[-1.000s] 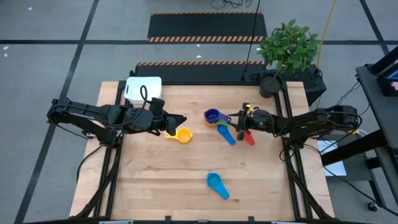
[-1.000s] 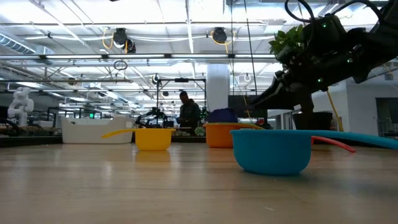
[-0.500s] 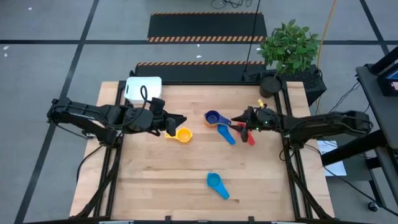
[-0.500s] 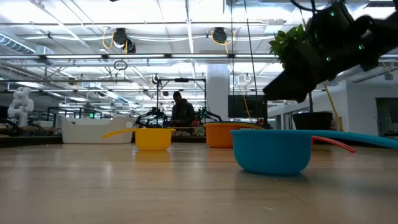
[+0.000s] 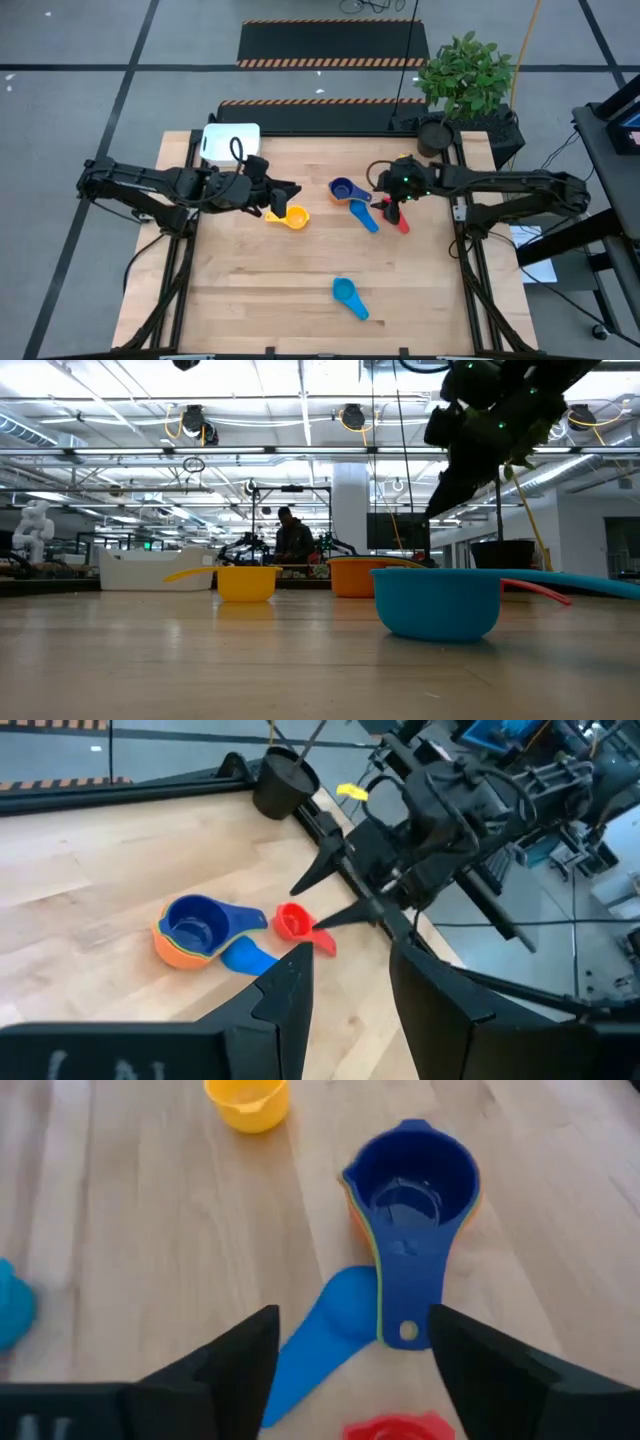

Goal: Nest measuring cups in basket
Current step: Stack the dark blue measuring cup into the light green measuring cup

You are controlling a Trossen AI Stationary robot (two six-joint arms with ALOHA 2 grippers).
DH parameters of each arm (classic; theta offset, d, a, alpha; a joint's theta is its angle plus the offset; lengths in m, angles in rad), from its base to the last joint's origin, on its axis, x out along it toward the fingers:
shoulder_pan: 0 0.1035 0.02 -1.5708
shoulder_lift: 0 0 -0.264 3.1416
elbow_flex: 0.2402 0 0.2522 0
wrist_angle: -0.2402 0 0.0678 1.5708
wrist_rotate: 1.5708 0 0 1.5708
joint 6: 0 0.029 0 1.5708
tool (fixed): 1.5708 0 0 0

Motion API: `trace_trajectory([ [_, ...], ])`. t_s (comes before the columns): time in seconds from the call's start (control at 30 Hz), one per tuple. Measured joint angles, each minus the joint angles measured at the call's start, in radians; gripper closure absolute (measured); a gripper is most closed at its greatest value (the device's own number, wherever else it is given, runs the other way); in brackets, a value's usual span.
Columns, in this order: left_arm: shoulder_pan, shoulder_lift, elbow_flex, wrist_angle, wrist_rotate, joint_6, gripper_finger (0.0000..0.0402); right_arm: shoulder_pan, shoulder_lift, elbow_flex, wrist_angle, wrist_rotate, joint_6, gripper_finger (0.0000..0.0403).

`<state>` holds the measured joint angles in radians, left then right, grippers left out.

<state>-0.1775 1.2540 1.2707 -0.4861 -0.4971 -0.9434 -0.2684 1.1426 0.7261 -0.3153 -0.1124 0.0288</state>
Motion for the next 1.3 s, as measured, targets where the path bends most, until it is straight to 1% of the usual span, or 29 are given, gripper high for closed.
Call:
trace_trajectory([
  [0.13, 0.0, 0.008, -0.002, -0.004, 0.001, -0.008, 0.0266, -0.003, 0.081, 0.0, 0.034, 0.007, -0.02, 0.0104],
  [0.27, -0.018, 0.02, -0.001, 0.0, 0.001, -0.012, 0.0266, -0.003, 0.151, 0.0, 0.089, 0.034, -0.02, 0.0083],
  [0.57, -0.054, 0.064, 0.002, 0.024, -0.002, -0.022, 0.0266, -0.034, 0.28, 0.0, 0.211, 0.033, -0.068, 0.0081],
  [0.73, -0.075, 0.075, -0.001, 0.024, -0.001, -0.038, 0.0266, -0.058, 0.316, 0.0, 0.235, 0.031, -0.071, 0.0086],
  [0.87, -0.087, 0.079, -0.001, 0.016, -0.001, -0.034, 0.0266, -0.074, 0.319, 0.0, 0.234, 0.004, -0.071, 0.0089],
  [0.97, -0.088, 0.077, -0.001, 0.016, -0.001, -0.03, 0.0266, -0.081, 0.319, 0.0, 0.233, 0.002, -0.078, 0.0109],
  [1.1, -0.081, 0.078, -0.001, 0.012, -0.001, -0.006, 0.0266, -0.089, 0.319, 0.0, 0.233, -0.048, -0.097, 0.0159],
  [1.2, -0.072, 0.078, -0.001, 0.011, -0.001, 0.006, 0.0266, -0.089, 0.319, 0.0, 0.233, -0.049, -0.095, 0.0196],
  [1.3, -0.065, 0.078, -0.001, 0.012, -0.002, 0.008, 0.0266, -0.089, 0.319, 0.0, 0.233, -0.048, -0.095, 0.0222],
])
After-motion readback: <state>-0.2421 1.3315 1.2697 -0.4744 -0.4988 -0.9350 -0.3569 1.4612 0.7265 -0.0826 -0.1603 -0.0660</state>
